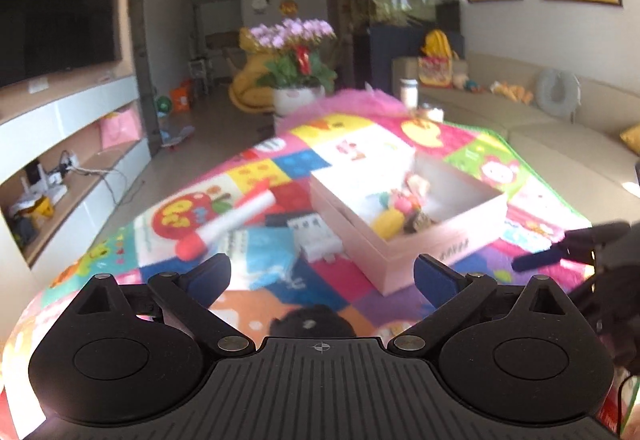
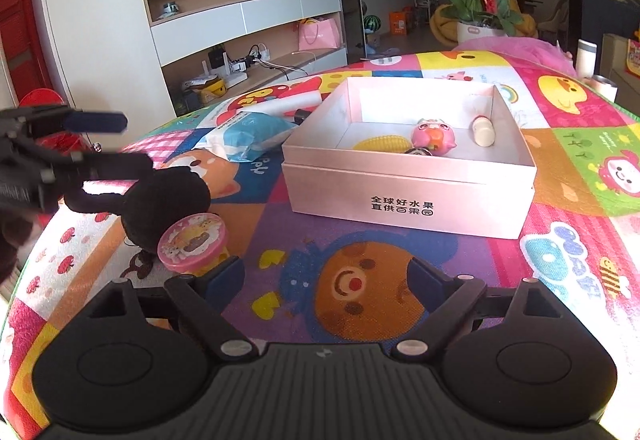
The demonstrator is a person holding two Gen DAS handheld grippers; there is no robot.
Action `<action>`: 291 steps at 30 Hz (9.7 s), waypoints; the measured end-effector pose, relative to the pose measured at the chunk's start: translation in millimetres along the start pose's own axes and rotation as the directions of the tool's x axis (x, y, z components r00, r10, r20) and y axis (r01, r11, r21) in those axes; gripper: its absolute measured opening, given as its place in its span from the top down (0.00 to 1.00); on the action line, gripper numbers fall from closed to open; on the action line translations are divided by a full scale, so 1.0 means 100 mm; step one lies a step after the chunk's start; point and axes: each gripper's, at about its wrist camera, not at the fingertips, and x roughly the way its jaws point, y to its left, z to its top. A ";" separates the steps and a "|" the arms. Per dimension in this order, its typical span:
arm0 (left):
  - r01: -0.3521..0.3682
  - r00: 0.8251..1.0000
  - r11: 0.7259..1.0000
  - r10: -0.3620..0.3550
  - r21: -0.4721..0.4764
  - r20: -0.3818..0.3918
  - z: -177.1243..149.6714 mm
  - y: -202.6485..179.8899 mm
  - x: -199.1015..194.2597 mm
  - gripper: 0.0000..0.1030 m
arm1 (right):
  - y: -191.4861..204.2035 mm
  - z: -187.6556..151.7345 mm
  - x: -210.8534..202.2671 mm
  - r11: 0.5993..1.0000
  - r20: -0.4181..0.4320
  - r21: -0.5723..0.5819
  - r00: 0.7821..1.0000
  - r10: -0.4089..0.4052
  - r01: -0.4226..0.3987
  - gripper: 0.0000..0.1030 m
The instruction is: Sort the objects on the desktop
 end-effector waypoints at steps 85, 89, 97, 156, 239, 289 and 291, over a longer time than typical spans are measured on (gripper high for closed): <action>-0.248 0.956 0.938 0.197 -0.242 -0.216 -0.51 -0.10 0.79 0.02 | -0.25 -0.30 0.13 0.994 -0.019 0.008 0.993 -0.113 0.113 0.04; -0.245 0.956 0.960 0.215 -0.139 -0.202 -0.61 -0.27 0.74 0.12 | -0.26 -0.30 0.13 0.994 -0.020 0.017 0.994 -0.109 0.109 0.04; -0.152 0.973 0.979 0.124 -0.136 -0.194 -0.66 -0.35 0.42 0.13 | -0.21 -0.29 0.11 0.992 -0.003 -0.011 0.992 -0.126 0.126 0.04; 0.001 0.993 0.994 -0.013 -0.109 -0.115 -0.42 -0.63 0.55 0.00 | -0.64 0.92 -0.05 0.963 0.231 -0.089 0.946 -0.229 0.255 0.40; -0.135 0.986 0.954 0.102 -0.268 -0.131 -0.80 -0.26 0.30 0.00 | -1.28 1.49 0.97 0.928 0.115 0.361 0.983 -0.141 0.091 0.28; -0.129 0.988 0.829 0.152 -0.544 -0.003 -1.03 0.43 0.15 0.00 | 0.71 1.67 2.24 0.966 -0.516 0.078 0.819 0.251 -0.248 0.60; -0.129 0.988 0.833 0.152 -0.538 -0.002 -1.03 0.42 0.15 0.00 | 0.75 1.54 2.12 0.955 -0.542 0.092 0.791 0.285 -0.281 0.60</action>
